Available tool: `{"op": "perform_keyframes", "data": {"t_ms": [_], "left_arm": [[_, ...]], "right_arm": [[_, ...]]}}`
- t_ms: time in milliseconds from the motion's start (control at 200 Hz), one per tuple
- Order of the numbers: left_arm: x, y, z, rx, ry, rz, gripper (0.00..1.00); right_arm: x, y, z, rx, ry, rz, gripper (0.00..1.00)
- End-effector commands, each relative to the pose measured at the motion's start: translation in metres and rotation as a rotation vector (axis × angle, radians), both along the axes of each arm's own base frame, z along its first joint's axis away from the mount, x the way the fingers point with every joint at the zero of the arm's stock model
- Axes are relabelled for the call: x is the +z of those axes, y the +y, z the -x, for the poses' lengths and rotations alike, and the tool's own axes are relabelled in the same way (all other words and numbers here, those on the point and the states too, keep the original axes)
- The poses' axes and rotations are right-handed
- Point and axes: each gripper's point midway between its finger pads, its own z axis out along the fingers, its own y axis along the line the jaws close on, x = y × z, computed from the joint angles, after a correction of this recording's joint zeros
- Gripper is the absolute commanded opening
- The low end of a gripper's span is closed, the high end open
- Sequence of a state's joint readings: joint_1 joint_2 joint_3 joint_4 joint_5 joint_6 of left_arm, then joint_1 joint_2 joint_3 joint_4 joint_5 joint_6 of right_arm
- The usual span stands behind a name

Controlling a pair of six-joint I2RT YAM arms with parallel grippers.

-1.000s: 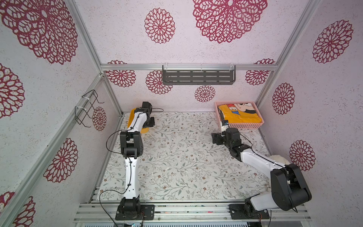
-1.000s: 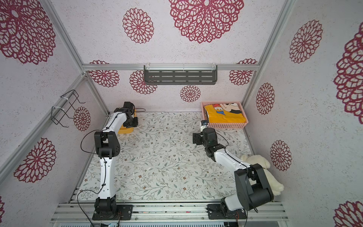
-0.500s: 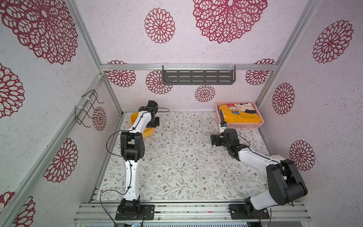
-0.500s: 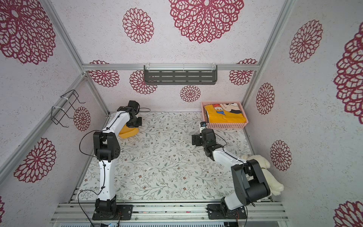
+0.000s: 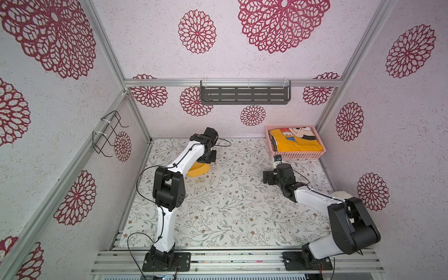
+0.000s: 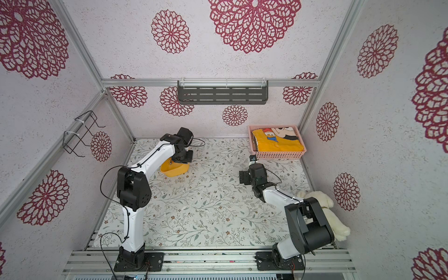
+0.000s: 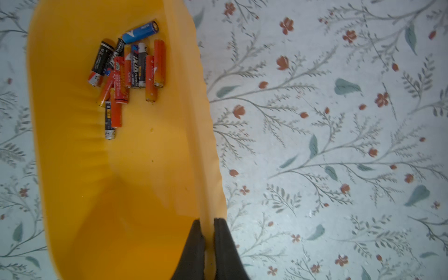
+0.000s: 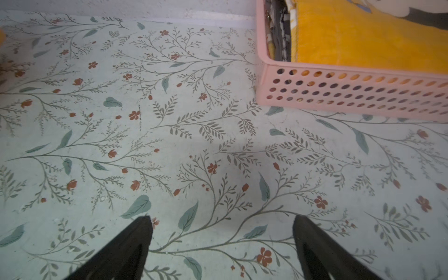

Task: Take the batteries out of the storage box
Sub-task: Pick up the storage box at the center of the board, then place the storage box at the center of the board.

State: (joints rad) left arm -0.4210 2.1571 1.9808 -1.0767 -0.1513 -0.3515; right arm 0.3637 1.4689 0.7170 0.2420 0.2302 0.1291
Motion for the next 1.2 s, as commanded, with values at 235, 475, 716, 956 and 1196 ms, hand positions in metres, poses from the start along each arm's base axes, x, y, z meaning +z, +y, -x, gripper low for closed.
{"op": "perform_keyframes", "data": {"t_ms": [235,475,716,956,1196], "left_arm": [[-0.012,-0.120,0.065,-0.037,0.114,0.187,0.00],[-0.032,-0.197,0.118,-0.101,0.263,0.298,0.00],[-0.044,-0.229,0.143,-0.115,0.353,0.371,0.00],[-0.062,-0.237,0.143,-0.122,0.409,0.418,0.15],[-0.049,-0.236,0.122,-0.099,0.355,0.457,0.19]], "right_arm": [[0.073,-0.060,0.017,-0.212,-0.281,0.033,0.99],[0.097,-0.094,0.038,-0.298,-0.397,-0.032,0.99],[0.107,-0.106,0.049,-0.326,-0.449,-0.027,0.99],[0.098,-0.104,0.050,-0.316,-0.436,-0.049,0.99],[0.091,-0.100,0.046,-0.295,-0.417,-0.058,0.99]]}}
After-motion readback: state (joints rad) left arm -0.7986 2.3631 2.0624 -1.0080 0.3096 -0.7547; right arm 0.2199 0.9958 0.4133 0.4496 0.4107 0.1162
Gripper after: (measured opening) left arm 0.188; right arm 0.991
